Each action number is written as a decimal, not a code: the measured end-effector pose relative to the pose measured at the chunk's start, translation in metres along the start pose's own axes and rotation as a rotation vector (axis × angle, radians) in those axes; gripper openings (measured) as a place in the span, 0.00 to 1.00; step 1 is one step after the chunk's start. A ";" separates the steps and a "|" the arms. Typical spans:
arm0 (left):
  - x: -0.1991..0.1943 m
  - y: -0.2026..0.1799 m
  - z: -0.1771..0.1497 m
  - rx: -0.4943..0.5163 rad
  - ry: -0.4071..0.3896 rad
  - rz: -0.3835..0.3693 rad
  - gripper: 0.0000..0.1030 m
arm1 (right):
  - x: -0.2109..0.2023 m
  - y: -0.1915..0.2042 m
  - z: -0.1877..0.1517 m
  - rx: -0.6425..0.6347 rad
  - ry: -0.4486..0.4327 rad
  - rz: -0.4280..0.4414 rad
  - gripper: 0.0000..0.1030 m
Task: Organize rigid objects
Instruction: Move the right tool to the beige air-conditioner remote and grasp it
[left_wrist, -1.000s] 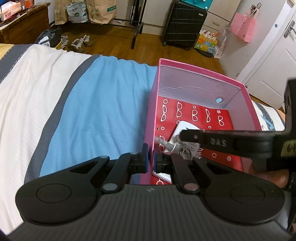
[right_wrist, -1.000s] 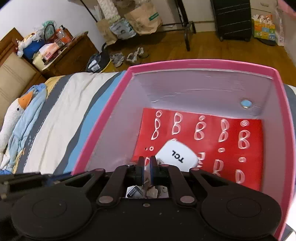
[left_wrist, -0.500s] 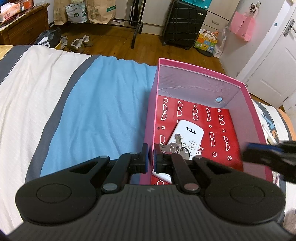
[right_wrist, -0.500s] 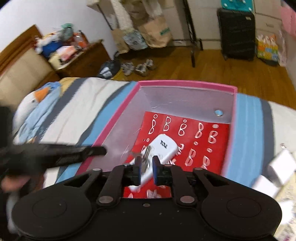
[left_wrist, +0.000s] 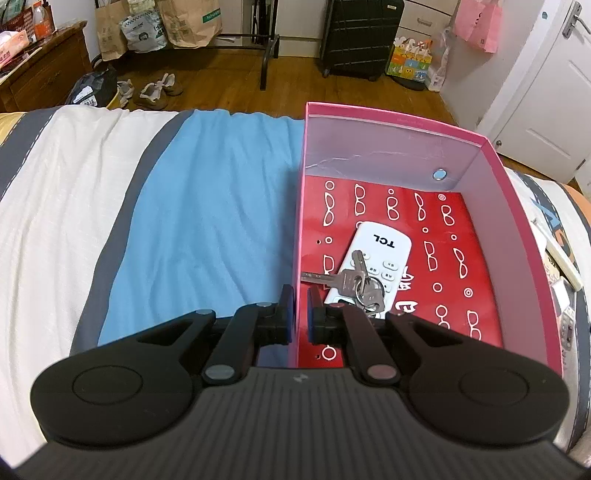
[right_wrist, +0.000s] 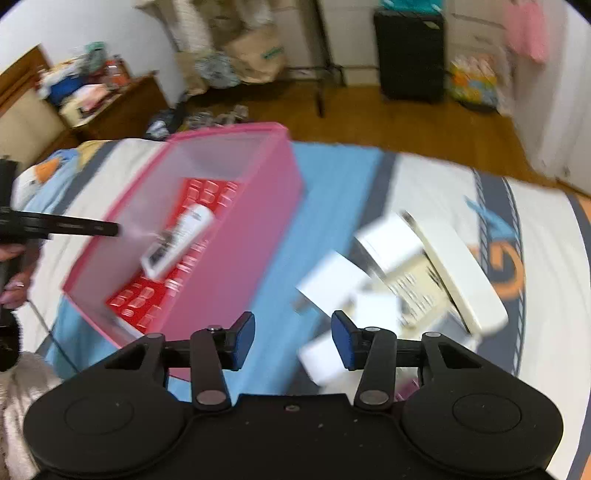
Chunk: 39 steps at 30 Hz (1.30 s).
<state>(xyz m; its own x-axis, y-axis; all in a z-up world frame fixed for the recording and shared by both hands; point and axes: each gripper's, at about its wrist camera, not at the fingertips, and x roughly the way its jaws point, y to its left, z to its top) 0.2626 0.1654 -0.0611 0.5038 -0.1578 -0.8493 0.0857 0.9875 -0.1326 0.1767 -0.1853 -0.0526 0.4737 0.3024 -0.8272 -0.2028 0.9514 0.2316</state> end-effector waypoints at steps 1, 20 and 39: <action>0.000 0.000 -0.001 0.000 0.002 0.001 0.05 | 0.003 -0.008 -0.005 0.017 -0.003 -0.021 0.53; 0.006 -0.003 -0.001 0.010 0.012 0.015 0.05 | 0.072 -0.077 -0.043 0.360 0.117 -0.190 0.81; 0.006 -0.005 -0.004 0.010 0.010 0.022 0.05 | 0.070 -0.044 -0.073 0.195 0.142 -0.296 0.81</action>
<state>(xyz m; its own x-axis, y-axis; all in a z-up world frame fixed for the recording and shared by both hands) 0.2619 0.1598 -0.0672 0.4971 -0.1360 -0.8570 0.0830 0.9906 -0.1090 0.1560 -0.2105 -0.1580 0.3612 0.0148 -0.9324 0.0983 0.9937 0.0538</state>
